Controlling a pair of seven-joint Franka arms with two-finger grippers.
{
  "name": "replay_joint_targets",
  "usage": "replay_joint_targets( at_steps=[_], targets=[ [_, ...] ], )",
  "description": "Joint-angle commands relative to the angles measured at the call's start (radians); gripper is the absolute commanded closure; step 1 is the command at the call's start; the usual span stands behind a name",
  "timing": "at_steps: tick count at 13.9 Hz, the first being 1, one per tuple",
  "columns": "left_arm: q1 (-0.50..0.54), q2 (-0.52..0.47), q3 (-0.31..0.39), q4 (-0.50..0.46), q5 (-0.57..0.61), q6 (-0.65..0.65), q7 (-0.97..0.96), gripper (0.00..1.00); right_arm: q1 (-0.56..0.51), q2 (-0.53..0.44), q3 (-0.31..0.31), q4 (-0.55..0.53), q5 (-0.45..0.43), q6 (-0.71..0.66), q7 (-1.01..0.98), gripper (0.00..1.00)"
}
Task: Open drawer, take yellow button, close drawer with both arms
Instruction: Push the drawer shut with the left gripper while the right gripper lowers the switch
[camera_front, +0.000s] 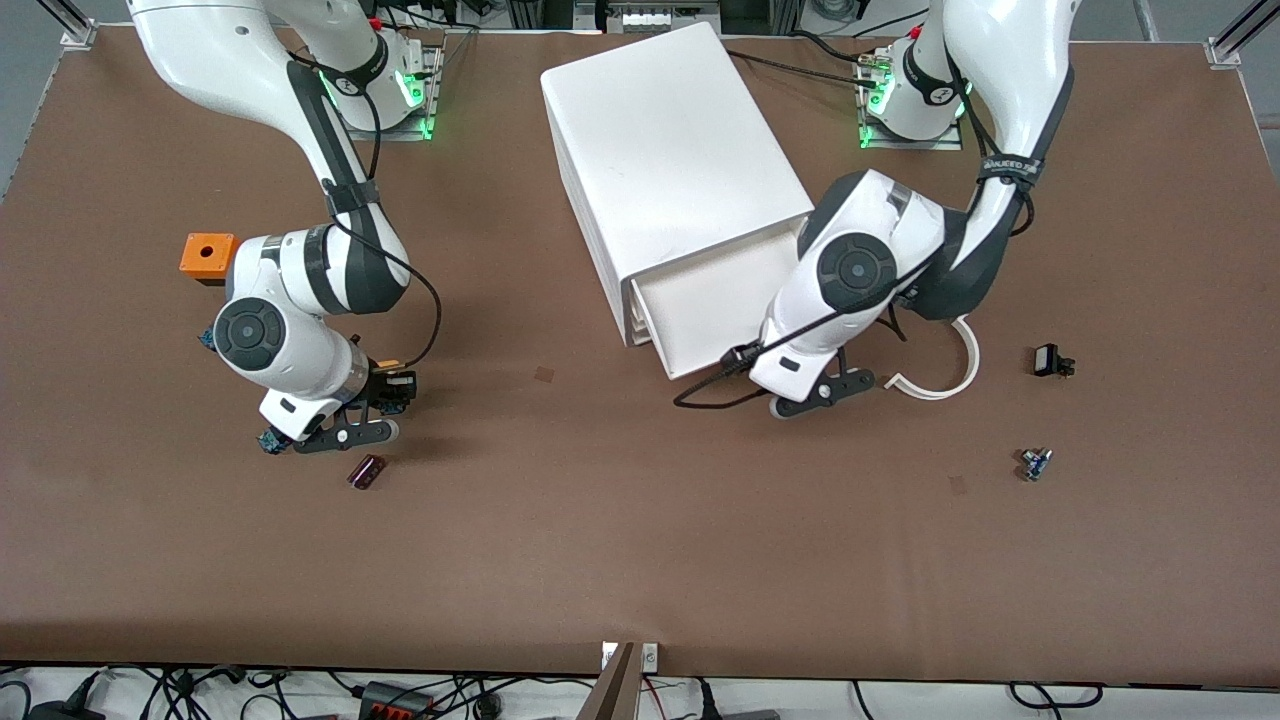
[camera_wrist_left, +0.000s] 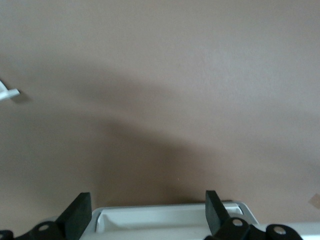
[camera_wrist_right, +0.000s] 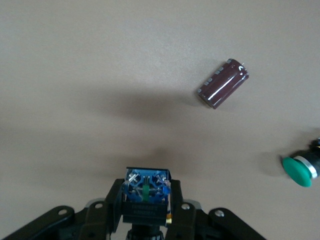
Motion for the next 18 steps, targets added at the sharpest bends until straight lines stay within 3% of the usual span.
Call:
replay_joint_targets(
  at_steps=[1, 10, 12, 13, 14, 18],
  targets=[
    [0.006, -0.057, -0.027, -0.091, -0.015, 0.018, -0.018, 0.00, 0.002, -0.038, 0.021, -0.104, 0.017, 0.107, -0.020, 1.00],
    [0.021, -0.080, -0.134, -0.157, -0.022, -0.031, -0.041, 0.00, 0.009, 0.062, 0.035, -0.104, 0.015, 0.255, -0.017, 1.00],
    [0.023, -0.078, -0.136, -0.157, -0.100, -0.054, -0.039, 0.00, 0.021, 0.070, 0.035, -0.103, 0.015, 0.274, -0.008, 1.00],
    [0.023, -0.078, -0.136, -0.156, -0.110, -0.057, -0.036, 0.00, 0.019, 0.071, 0.035, -0.101, 0.017, 0.272, -0.007, 0.81],
    [0.023, -0.078, -0.136, -0.156, -0.111, -0.063, -0.033, 0.00, 0.016, 0.070, 0.035, -0.095, 0.017, 0.269, 0.001, 0.01],
    [0.024, -0.078, -0.139, -0.154, -0.111, -0.075, -0.027, 0.00, 0.016, 0.030, 0.030, -0.057, 0.021, 0.193, 0.023, 0.00]
  ],
)
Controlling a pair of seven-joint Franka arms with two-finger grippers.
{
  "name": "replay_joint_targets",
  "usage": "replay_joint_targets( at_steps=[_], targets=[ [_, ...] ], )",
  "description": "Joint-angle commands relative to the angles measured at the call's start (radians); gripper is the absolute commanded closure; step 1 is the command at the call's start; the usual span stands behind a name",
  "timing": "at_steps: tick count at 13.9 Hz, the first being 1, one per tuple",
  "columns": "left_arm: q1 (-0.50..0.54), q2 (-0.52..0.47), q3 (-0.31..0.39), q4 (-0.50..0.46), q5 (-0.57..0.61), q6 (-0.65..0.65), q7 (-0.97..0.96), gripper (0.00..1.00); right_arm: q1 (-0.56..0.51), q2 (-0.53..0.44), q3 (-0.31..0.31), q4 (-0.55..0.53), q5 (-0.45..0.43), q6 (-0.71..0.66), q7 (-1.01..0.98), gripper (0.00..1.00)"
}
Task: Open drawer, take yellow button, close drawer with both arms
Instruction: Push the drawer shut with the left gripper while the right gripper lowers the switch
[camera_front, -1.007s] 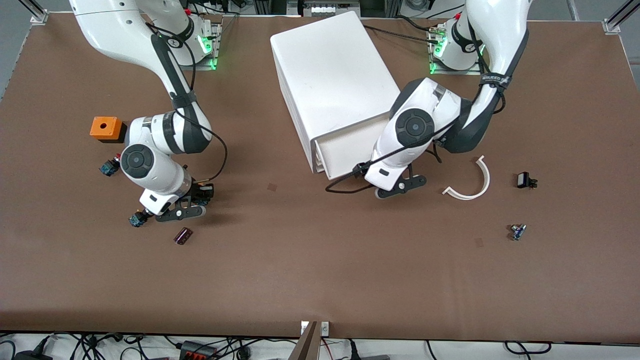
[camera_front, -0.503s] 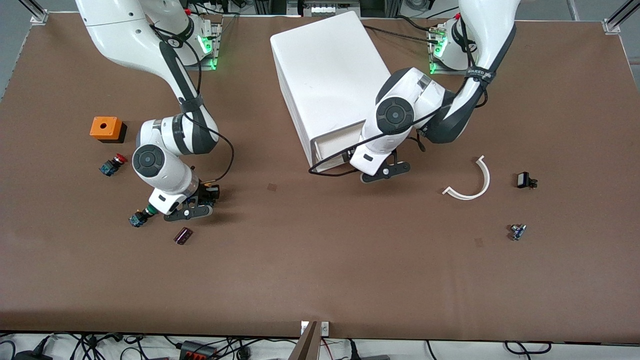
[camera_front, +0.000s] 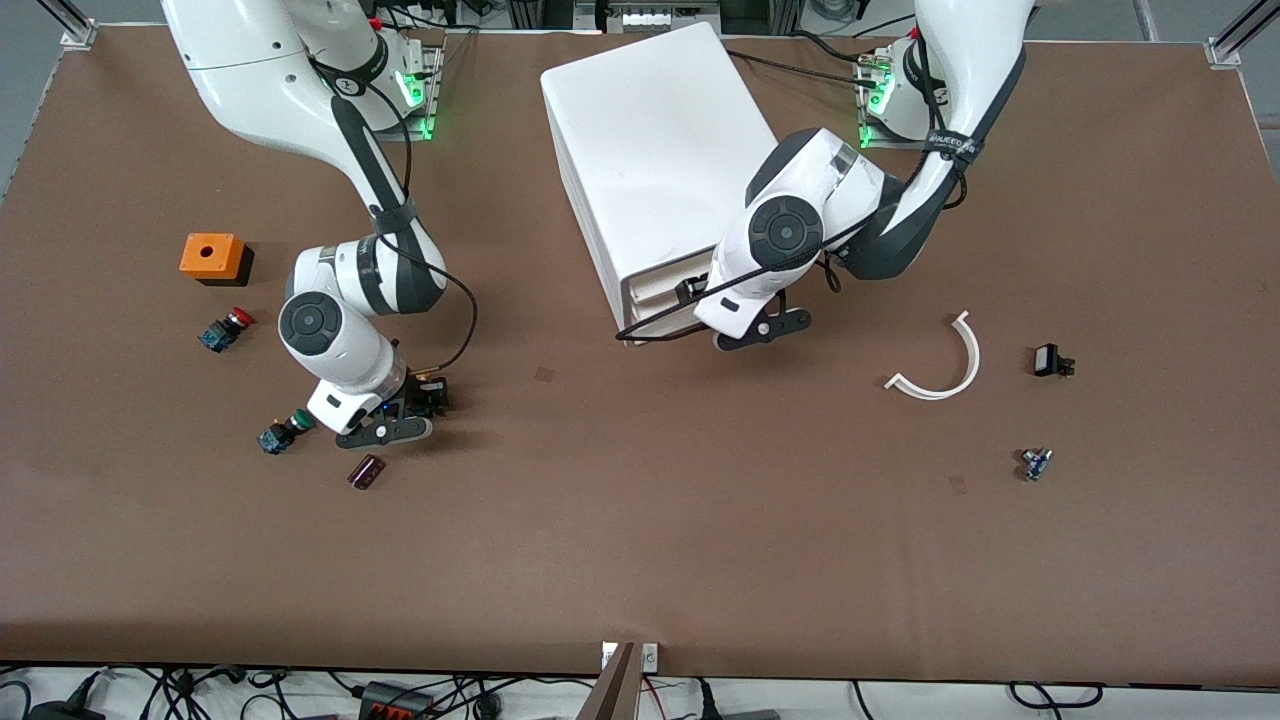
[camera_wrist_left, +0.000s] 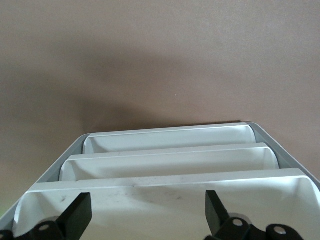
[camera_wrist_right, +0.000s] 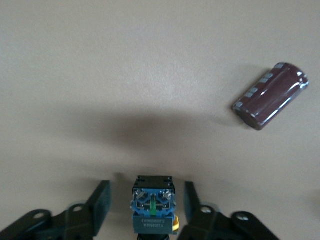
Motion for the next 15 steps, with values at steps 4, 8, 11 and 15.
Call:
replay_joint_targets(
  at_steps=[4, 8, 11, 15],
  targets=[
    [0.016, -0.033, -0.019, -0.030, -0.024, -0.026, 0.030, 0.00, -0.020, -0.072, -0.029, 0.202, 0.019, -0.379, 0.006, 0.00],
    [0.016, -0.033, -0.019, -0.027, -0.024, -0.026, 0.030, 0.00, -0.018, -0.084, -0.097, 0.414, 0.017, -0.665, 0.006, 0.00],
    [0.010, -0.033, -0.019, -0.027, -0.024, -0.028, 0.030, 0.00, -0.018, -0.142, -0.134, 0.454, 0.016, -0.728, 0.004, 0.00],
    [0.010, -0.033, -0.033, -0.028, -0.024, -0.035, 0.029, 0.00, -0.020, -0.223, -0.195, 0.468, 0.017, -0.805, -0.001, 0.00]
  ],
)
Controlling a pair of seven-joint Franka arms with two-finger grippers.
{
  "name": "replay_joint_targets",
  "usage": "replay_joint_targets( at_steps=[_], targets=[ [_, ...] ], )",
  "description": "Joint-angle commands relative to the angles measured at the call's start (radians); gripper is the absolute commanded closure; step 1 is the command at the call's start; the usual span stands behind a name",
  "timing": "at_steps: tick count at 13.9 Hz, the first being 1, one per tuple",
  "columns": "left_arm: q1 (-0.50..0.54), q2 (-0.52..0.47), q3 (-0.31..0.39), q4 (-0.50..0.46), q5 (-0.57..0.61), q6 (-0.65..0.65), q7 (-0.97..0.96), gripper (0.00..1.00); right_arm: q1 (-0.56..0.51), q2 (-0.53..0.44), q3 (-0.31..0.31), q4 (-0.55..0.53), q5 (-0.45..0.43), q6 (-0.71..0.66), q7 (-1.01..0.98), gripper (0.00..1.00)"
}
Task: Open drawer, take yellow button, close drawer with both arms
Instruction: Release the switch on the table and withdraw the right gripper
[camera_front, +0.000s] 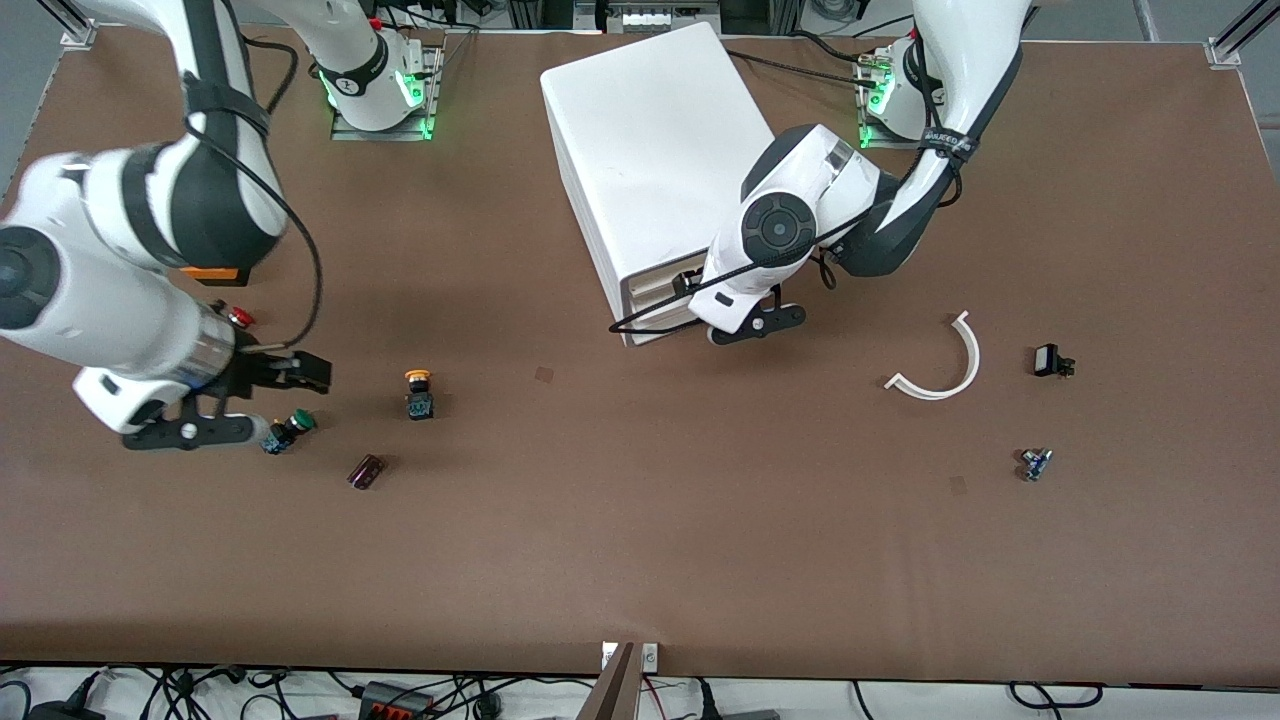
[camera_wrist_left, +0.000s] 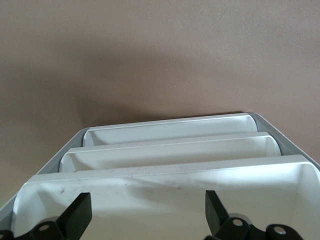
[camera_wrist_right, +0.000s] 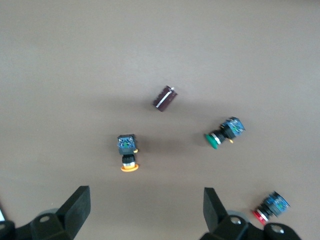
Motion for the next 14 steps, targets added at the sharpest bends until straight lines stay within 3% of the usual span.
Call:
replay_joint_targets(
  at_steps=[1, 5, 8, 10, 12, 14],
  targets=[
    [0.006, -0.033, -0.015, -0.026, -0.023, -0.026, 0.021, 0.00, -0.002, -0.057, -0.031, 0.032, 0.016, -0.072, -0.002, 0.00],
    [0.010, -0.033, -0.016, -0.023, -0.023, -0.033, 0.023, 0.00, -0.011, -0.086, -0.100, 0.092, 0.020, -0.159, -0.006, 0.00],
    [0.015, -0.030, -0.003, 0.007, -0.005, -0.032, 0.018, 0.00, -0.054, -0.108, -0.098, 0.094, 0.033, -0.175, -0.006, 0.00],
    [0.077, -0.033, -0.002, 0.039, 0.041, -0.039, 0.038, 0.00, -0.122, -0.147, -0.071, 0.092, 0.056, -0.177, -0.011, 0.00],
    [0.127, -0.033, 0.004, 0.108, 0.085, -0.097, 0.137, 0.00, -0.226, -0.169, 0.007, 0.094, 0.052, -0.195, -0.017, 0.00],
    [0.202, -0.033, 0.004, 0.182, 0.122, -0.169, 0.238, 0.00, -0.365, -0.201, 0.151, 0.085, 0.033, -0.193, -0.031, 0.00]
  ],
)
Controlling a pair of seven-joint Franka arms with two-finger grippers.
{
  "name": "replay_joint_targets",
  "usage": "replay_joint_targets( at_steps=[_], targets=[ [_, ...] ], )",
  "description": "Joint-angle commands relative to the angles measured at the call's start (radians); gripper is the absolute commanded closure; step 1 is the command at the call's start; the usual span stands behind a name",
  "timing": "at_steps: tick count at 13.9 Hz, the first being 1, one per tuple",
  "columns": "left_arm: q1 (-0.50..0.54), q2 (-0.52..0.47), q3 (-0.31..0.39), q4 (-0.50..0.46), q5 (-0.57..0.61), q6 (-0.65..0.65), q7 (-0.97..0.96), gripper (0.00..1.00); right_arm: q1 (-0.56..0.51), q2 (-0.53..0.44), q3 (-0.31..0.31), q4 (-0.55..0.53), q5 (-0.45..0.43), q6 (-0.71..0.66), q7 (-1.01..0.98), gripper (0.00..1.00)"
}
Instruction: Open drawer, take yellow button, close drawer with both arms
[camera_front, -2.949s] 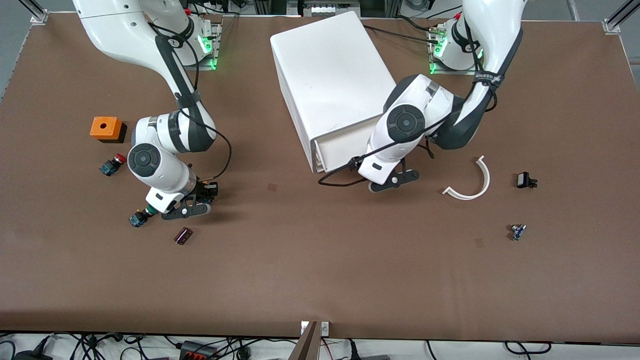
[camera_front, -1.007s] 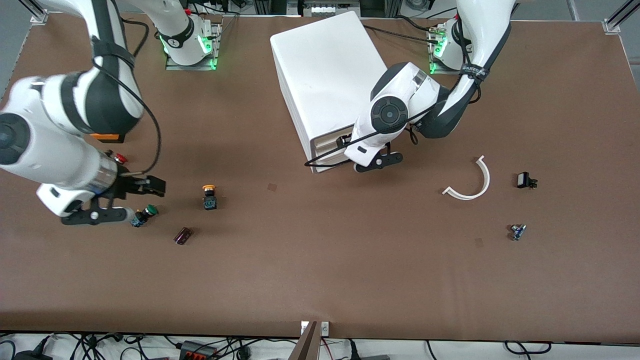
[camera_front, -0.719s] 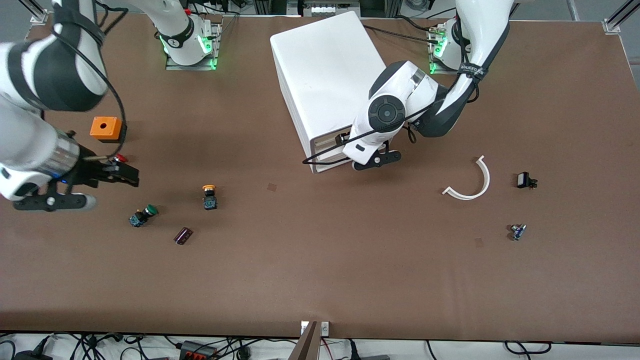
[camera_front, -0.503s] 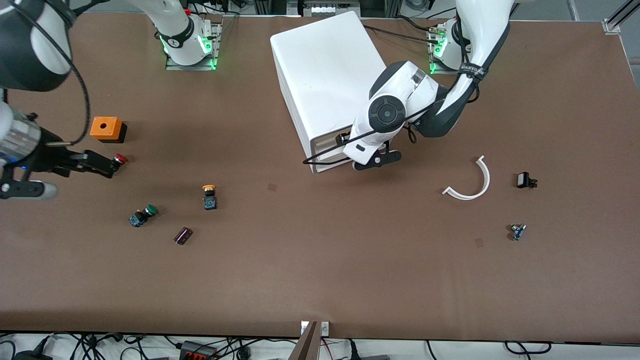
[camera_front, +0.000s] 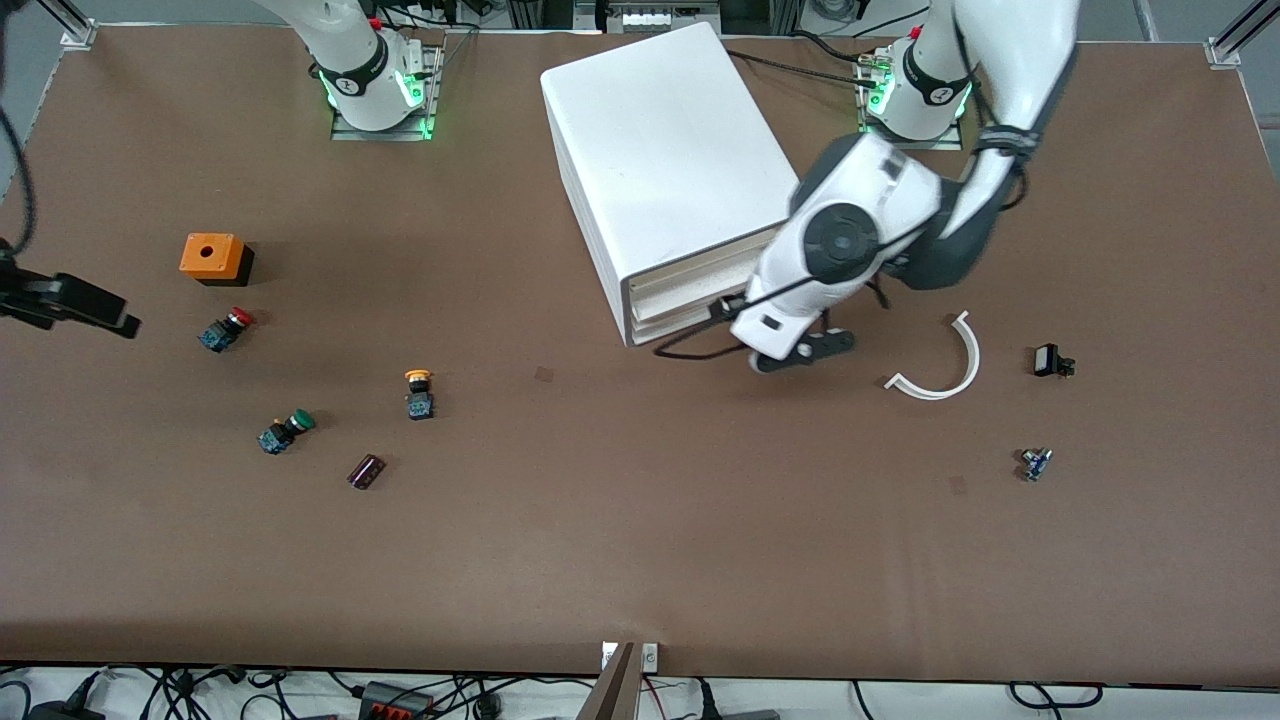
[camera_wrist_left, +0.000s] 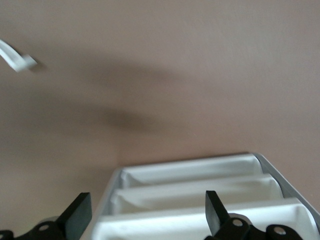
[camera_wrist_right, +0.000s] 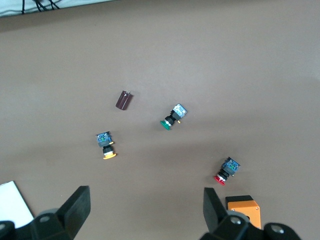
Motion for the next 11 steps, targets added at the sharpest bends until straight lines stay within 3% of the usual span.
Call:
replay_joint_targets(
  at_steps=[1, 3, 9, 11],
  targets=[
    [0.090, -0.013, -0.003, 0.100, 0.055, -0.101, 0.135, 0.00, -0.175, -0.041, 0.192, -0.010, -0.031, -0.018, -0.021, 0.00],
    [0.164, -0.028, -0.003, 0.149, 0.081, -0.138, 0.251, 0.00, -0.203, -0.065, 0.234, -0.043, -0.085, -0.010, -0.022, 0.00],
    [0.336, -0.148, 0.002, 0.149, 0.092, -0.229, 0.573, 0.00, -0.198, -0.122, 0.239, -0.142, -0.125, 0.020, -0.024, 0.00],
    [0.298, -0.221, 0.115, 0.110, 0.084, -0.234, 0.685, 0.00, -0.198, -0.160, 0.240, -0.212, -0.126, 0.054, -0.024, 0.00]
  ],
)
